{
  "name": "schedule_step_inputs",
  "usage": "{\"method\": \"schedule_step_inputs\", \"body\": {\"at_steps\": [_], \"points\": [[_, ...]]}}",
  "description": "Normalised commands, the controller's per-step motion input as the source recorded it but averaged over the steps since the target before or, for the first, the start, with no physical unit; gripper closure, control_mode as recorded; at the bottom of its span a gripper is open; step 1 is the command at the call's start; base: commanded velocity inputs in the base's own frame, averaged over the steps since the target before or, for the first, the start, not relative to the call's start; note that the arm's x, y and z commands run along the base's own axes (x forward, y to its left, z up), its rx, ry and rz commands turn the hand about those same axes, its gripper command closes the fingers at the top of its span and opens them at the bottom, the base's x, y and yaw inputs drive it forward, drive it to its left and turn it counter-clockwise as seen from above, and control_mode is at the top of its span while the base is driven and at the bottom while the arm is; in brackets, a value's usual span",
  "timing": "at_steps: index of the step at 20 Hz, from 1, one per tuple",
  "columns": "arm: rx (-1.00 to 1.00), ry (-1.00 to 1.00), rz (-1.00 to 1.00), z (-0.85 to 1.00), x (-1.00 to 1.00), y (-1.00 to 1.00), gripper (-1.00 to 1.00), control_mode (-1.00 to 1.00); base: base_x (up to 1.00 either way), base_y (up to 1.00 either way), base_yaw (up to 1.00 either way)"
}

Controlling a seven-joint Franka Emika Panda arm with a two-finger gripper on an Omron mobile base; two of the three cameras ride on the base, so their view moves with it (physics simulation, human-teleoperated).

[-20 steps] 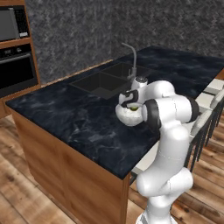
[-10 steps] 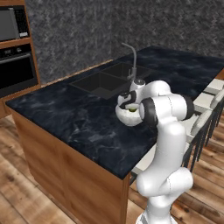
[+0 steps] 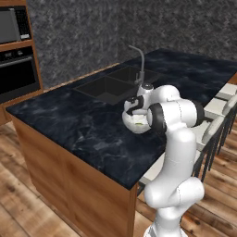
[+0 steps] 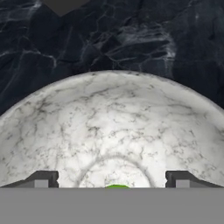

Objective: Retrieve the mango and kiwi from the fridge and place them into the bowl on the dining table.

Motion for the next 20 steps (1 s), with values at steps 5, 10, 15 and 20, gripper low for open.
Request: {"method": "schedule_step_inputs", "body": {"at_steps": [5, 10, 15, 20], "points": [[0.0, 0.0, 0.0, 0.16, -0.16, 0.0, -1.0, -1.0, 0.0, 0.0, 0.0], [0.0, -0.18, 0.0, 0.84, -0.93, -0.06, -1.0, -1.0, 0.0, 0.0, 0.0], [0.0, -0.31, 0.0, 1.0, -1.0, -0.15, -1.0, -1.0, 0.0, 0.0, 0.0], [0.0, -0.35, 0.0, 1.0, -1.0, -0.32, -1.0, -1.0, 0.0, 0.0, 0.0]]}}
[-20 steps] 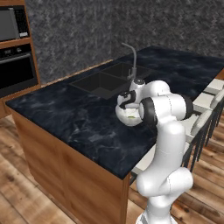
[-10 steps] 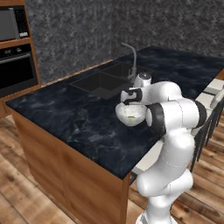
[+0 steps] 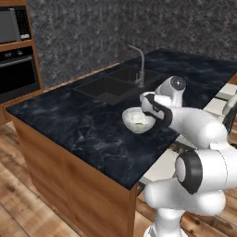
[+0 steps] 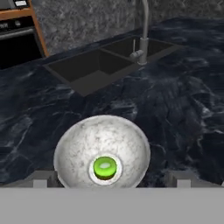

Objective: Retrieve the mango and kiwi from the fridge and place them into the bowl on the dining table.

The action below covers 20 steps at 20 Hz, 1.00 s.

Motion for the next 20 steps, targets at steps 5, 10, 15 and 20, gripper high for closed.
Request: {"method": "schedule_step_inputs", "body": {"at_steps": [5, 10, 15, 20], "points": [[0.0, -0.31, 0.0, 1.0, -1.0, -0.3, -1.0, -1.0, 0.0, 0.0, 0.0], [0.0, -0.21, 0.0, 0.96, -1.0, -0.17, -1.0, -1.0, 0.0, 0.0, 0.0], [0.0, -0.03, 0.0, 0.63, -1.0, -0.06, -1.0, -1.0, 0.0, 0.0, 0.0], [-0.03, 0.0, 0.0, 0.16, -1.0, 0.0, -1.0, -1.0, 0.0, 0.0, 0.0]]}}
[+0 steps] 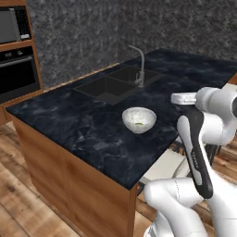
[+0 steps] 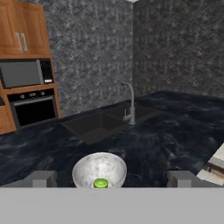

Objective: Retrieve the mango and kiwi from the fridge and place them into the bowl on the dining table.

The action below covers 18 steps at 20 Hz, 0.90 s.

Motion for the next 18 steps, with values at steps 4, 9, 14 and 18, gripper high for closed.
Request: {"method": "schedule_step_inputs", "body": {"at_steps": [4, 9, 14, 18], "points": [[-0.06, 0.06, 0.0, 0.0, -0.98, 0.04, -1.0, -1.0, 0.0, 0.0, 0.0], [-0.06, 0.13, 0.0, 0.0, -0.55, 0.03, -1.0, -1.0, 0.0, 0.0, 0.0], [-0.03, 0.12, 0.0, -0.01, -0.22, 0.0, -1.0, -1.0, 0.0, 0.0, 0.0], [-0.01, 0.03, 0.0, -0.01, -0.04, 0.0, -1.0, 1.0, -0.27, 0.0, 0.01]]}}
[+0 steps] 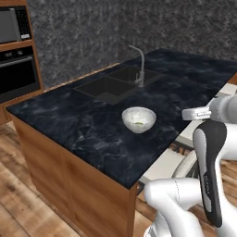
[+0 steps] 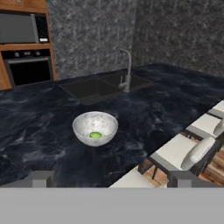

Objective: Retrieve the mango and kiwi from the fridge and place them into the bowl on the dining table.

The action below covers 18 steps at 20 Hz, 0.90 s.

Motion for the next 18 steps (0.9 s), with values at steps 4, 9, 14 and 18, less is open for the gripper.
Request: {"method": "schedule_step_inputs", "body": {"at_steps": [4, 9, 14, 18], "points": [[0.0, 0.0, 0.0, 0.0, 0.0, 0.0, -1.0, 1.0, -0.61, 0.02, 0.06], [0.0, 0.0, 0.0, 0.0, 0.0, 0.0, -1.0, 1.0, -0.62, 0.23, 0.2], [0.0, 0.0, 0.0, 0.0, 0.0, 0.0, -1.0, 1.0, -0.6, 0.53, 0.38], [0.0, 0.0, 0.0, 0.0, 0.0, 0.0, -1.0, 1.0, -0.06, 0.76, 0.55]]}}
